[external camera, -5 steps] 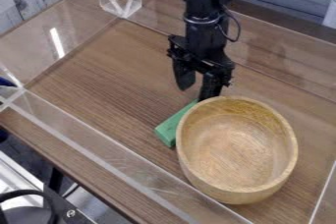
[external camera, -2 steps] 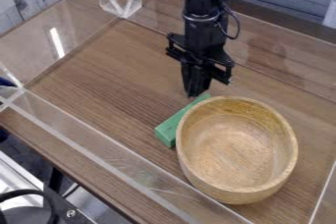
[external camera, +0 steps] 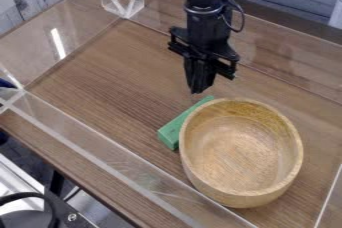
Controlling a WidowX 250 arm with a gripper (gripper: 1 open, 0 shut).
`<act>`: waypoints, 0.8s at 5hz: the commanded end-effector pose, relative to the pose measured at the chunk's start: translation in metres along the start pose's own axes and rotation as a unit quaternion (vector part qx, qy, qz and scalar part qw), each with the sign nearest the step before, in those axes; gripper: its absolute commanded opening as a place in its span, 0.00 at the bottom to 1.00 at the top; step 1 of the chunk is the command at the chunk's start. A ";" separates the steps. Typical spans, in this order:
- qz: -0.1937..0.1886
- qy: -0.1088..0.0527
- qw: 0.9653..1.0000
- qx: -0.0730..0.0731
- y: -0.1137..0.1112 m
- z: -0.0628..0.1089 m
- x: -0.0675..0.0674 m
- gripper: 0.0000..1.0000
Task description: Remove the green block from inside the brown bowl and put it on the table
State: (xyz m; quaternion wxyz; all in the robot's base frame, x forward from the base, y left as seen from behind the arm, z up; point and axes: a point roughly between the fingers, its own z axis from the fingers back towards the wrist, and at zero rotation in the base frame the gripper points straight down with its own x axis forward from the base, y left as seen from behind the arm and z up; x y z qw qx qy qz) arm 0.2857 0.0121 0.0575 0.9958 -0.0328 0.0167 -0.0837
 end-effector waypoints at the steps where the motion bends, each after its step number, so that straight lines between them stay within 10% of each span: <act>1: 0.006 -0.037 0.999 0.009 0.004 0.023 0.003 0.00; 4: 0.016 -0.035 0.999 0.008 0.011 0.023 -0.002 0.00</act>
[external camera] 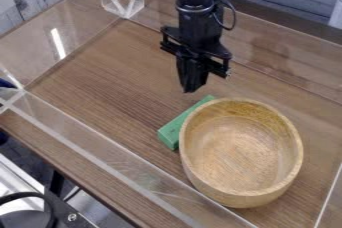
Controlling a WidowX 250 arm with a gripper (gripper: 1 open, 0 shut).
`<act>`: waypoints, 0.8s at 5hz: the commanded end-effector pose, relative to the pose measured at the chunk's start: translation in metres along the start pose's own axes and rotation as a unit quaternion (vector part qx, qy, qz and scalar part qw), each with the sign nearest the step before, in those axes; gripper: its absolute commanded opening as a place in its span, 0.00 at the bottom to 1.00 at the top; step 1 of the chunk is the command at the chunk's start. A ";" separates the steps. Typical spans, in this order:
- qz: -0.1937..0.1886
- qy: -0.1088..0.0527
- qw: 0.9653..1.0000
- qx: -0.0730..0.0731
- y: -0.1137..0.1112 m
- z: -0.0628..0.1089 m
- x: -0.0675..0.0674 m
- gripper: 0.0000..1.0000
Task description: Remove the green block from inside the brown bowl and put it on the table
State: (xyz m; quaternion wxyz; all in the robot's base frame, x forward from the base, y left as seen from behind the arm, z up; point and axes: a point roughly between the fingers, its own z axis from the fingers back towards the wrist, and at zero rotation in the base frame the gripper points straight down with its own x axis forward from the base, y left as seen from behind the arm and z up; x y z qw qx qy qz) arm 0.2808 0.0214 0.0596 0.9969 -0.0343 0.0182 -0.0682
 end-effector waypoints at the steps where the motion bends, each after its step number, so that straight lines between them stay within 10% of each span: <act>1: 0.003 -0.032 0.999 0.009 0.003 0.019 0.003 0.00; 4: 0.011 -0.023 1.000 0.008 0.008 0.012 -0.003 0.00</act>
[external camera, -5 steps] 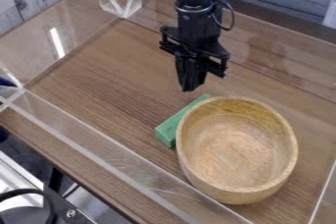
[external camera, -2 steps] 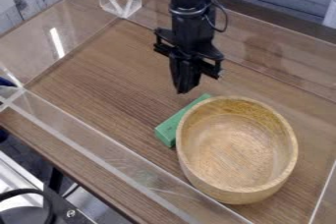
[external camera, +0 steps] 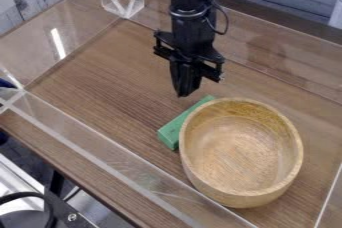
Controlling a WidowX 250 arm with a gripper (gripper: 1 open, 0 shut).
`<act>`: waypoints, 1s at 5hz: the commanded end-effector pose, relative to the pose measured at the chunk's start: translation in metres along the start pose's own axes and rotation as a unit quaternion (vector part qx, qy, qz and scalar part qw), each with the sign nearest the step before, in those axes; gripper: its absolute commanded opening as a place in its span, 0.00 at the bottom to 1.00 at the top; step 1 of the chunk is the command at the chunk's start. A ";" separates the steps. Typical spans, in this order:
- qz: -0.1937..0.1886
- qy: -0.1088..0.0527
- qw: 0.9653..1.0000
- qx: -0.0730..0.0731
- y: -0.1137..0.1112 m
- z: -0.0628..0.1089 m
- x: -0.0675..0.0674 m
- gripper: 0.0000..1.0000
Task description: Remove the green block from inside the brown bowl and put it on the table
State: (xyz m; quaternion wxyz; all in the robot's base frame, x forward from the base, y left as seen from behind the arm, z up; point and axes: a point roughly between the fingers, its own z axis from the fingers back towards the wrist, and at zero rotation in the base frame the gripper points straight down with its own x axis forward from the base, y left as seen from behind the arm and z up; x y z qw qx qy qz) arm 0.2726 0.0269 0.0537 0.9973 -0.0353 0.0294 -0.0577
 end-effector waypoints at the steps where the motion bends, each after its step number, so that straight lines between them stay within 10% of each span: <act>1: 0.003 -0.030 1.000 0.010 0.005 0.015 0.004 0.00; 5: 0.014 -0.020 1.000 0.008 0.010 0.009 -0.002 0.00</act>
